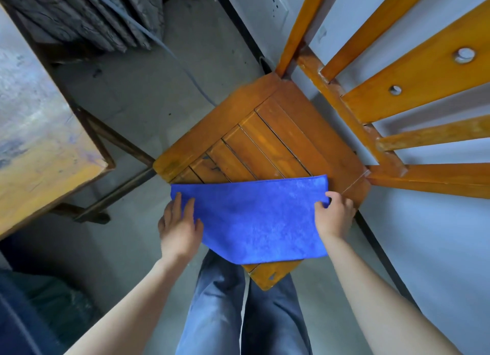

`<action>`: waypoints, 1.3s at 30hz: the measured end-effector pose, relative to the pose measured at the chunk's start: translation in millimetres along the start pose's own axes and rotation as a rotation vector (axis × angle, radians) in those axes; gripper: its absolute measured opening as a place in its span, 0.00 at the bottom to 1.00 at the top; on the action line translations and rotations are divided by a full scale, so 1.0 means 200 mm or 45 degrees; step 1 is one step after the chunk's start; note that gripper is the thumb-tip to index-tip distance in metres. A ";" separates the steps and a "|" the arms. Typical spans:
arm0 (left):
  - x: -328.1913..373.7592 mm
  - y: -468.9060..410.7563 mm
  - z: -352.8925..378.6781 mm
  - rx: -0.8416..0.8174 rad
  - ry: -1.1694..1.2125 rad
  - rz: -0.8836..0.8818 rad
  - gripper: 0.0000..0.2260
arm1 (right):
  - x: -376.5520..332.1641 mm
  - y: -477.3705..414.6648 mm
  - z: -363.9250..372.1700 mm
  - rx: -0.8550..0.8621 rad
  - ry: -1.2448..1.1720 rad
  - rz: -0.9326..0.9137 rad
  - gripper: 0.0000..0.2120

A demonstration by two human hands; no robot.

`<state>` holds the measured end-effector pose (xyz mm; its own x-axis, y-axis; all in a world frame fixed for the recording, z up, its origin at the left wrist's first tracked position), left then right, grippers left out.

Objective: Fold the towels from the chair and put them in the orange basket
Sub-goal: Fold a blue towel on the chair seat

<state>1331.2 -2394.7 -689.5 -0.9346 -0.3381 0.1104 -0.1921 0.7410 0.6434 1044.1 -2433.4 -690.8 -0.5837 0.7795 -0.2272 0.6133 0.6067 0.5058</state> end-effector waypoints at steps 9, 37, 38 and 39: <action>0.16 0.07 0.07 0.035 -0.333 0.449 0.39 | 0.10 0.01 0.01 -0.239 -0.082 0.101 0.21; 0.37 0.14 0.14 -0.150 -0.507 0.556 0.33 | 0.26 -0.10 -0.37 -0.137 -0.561 0.193 0.06; 0.35 0.14 0.15 -0.162 -0.502 0.557 0.33 | 0.22 -0.06 -0.38 -0.171 -0.520 0.116 0.07; 0.35 0.15 0.14 -0.205 -0.454 0.541 0.33 | 0.16 -0.01 -0.37 -0.226 -0.481 0.034 0.08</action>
<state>1251.7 -2380.5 -684.3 -0.9682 0.2072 0.1399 0.2441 0.6620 0.7087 985.1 -2420.2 -637.3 -0.3121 0.8172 -0.4846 0.5050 0.5747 0.6439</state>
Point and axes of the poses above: each hand's wrist, its own y-axis away from the middle knuckle, its own z-axis out of the palm, x = y × z, the point moved 1 cm from there along -y, towards the middle knuckle, and after that the axes turned 2 degrees about z, right-handed, at the moved point
